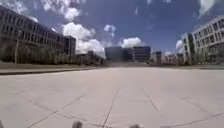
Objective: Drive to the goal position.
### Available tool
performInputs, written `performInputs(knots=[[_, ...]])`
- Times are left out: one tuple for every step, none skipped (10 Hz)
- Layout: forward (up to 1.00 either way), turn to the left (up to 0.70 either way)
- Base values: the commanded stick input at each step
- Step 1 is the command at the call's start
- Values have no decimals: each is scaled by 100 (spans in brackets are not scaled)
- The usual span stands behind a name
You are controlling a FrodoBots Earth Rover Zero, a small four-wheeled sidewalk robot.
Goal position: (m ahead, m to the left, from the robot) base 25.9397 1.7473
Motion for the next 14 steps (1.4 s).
performInputs(knots=[[70,0],[70,0],[70,0],[70,0],[70,0],[70,0],[70,0],[70,0],[70,0],[70,0],[70,0],[70,0],[70,0],[70,0]])
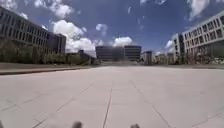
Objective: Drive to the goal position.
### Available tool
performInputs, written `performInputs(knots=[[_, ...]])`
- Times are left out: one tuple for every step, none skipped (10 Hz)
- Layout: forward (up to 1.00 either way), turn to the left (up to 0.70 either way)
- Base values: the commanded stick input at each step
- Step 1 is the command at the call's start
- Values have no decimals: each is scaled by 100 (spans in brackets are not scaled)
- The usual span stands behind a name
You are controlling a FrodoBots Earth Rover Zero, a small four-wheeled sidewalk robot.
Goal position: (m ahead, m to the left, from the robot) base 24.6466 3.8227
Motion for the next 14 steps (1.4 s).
performInputs(knots=[[70,0],[70,0],[70,0],[70,0],[70,0],[70,0],[70,-2],[70,-21],[70,-30],[70,-30],[70,-29],[70,-30],[70,-19],[70,-1]])
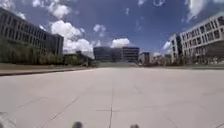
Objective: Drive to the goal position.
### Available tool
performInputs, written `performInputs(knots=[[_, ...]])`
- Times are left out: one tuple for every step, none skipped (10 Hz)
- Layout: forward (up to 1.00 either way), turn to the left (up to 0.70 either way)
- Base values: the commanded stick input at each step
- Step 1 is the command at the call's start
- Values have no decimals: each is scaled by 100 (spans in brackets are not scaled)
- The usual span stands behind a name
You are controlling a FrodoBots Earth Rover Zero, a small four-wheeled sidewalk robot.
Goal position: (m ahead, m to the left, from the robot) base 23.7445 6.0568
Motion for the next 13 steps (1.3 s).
performInputs(knots=[[70,0],[70,0],[70,0],[70,0],[70,0],[70,0],[70,0],[70,0],[70,0],[70,0],[70,0],[70,0],[70,0]])
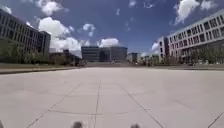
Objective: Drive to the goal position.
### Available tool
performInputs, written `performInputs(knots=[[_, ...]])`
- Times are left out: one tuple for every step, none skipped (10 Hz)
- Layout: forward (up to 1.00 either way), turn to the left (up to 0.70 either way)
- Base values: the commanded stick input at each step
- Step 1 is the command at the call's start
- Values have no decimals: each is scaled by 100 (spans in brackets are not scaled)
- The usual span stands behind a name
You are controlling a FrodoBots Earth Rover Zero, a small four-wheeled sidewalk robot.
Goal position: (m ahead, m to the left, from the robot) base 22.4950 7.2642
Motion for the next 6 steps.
performInputs(knots=[[70,0],[70,0],[70,0],[70,0],[70,0],[70,0]])
